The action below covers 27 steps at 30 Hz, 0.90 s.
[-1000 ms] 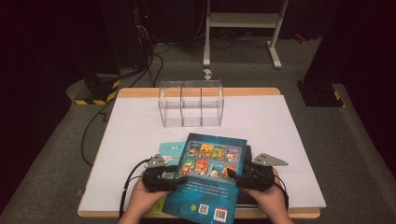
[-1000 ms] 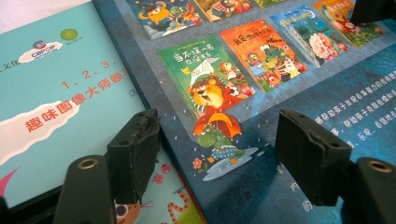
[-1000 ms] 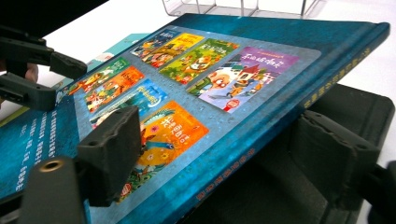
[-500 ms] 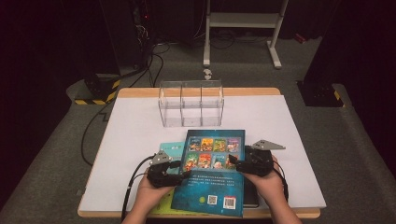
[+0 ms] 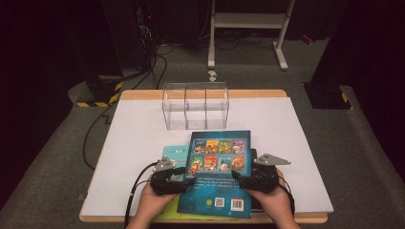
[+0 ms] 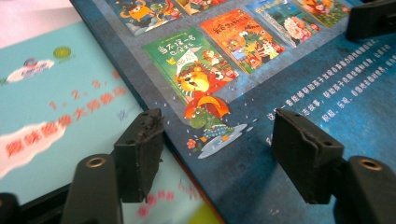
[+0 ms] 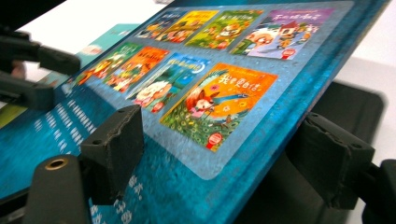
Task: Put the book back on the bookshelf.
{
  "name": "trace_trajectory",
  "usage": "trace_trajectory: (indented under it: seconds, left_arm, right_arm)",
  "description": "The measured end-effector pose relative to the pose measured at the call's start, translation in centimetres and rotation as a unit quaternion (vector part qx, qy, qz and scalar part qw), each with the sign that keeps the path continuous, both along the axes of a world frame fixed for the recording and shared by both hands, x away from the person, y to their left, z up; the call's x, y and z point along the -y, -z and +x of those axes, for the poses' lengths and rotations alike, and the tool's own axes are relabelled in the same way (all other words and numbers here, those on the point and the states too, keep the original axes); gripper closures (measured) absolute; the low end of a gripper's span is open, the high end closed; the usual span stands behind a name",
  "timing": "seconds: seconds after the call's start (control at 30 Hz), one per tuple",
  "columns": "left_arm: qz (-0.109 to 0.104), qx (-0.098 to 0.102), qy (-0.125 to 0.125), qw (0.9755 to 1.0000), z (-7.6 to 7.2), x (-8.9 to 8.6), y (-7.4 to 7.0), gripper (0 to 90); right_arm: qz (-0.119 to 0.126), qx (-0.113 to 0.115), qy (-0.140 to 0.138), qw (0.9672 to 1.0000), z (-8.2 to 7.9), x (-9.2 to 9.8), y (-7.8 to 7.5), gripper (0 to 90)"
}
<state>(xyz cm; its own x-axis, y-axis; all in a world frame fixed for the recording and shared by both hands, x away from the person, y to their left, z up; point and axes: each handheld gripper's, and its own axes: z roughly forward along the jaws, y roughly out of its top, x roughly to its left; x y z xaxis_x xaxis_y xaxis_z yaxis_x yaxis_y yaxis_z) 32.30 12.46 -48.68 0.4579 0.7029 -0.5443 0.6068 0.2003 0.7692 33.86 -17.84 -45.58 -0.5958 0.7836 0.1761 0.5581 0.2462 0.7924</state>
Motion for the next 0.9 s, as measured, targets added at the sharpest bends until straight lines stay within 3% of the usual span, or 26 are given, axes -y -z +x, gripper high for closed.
trace_trajectory:
  seconds: [0.1,0.23,0.3,0.43,0.6,0.9]
  left_arm:
    - [0.012,0.006,-0.002,0.9999,0.2,0.3,-0.2,34.9]
    - [0.009,0.015,-0.006,0.9998,0.0,0.3,0.0,35.0]
    - [0.005,0.021,-0.011,0.9997,-0.1,0.4,0.0,35.0]
    - [0.017,0.034,-0.011,0.9992,-0.4,0.5,0.0,34.2]
    - [0.008,0.018,-0.002,0.9998,-0.5,0.5,0.0,29.2]
    - [0.0,0.012,0.001,0.9999,-0.6,0.5,0.2,24.4]
  right_arm:
    - [0.001,-0.006,0.0,1.0,1.4,0.3,-0.1,19.5]
    - [0.009,-0.026,-0.014,0.9995,2.5,0.3,0.0,17.8]
    - [0.01,-0.029,-0.017,0.9994,2.9,0.2,0.0,16.6]
    - [0.014,-0.024,-0.012,0.9995,3.3,0.2,0.1,15.8]
    - [0.021,-0.025,-0.017,0.9993,3.1,0.3,0.4,15.9]
    - [0.033,-0.04,-0.028,0.9982,3.4,0.0,0.8,14.2]
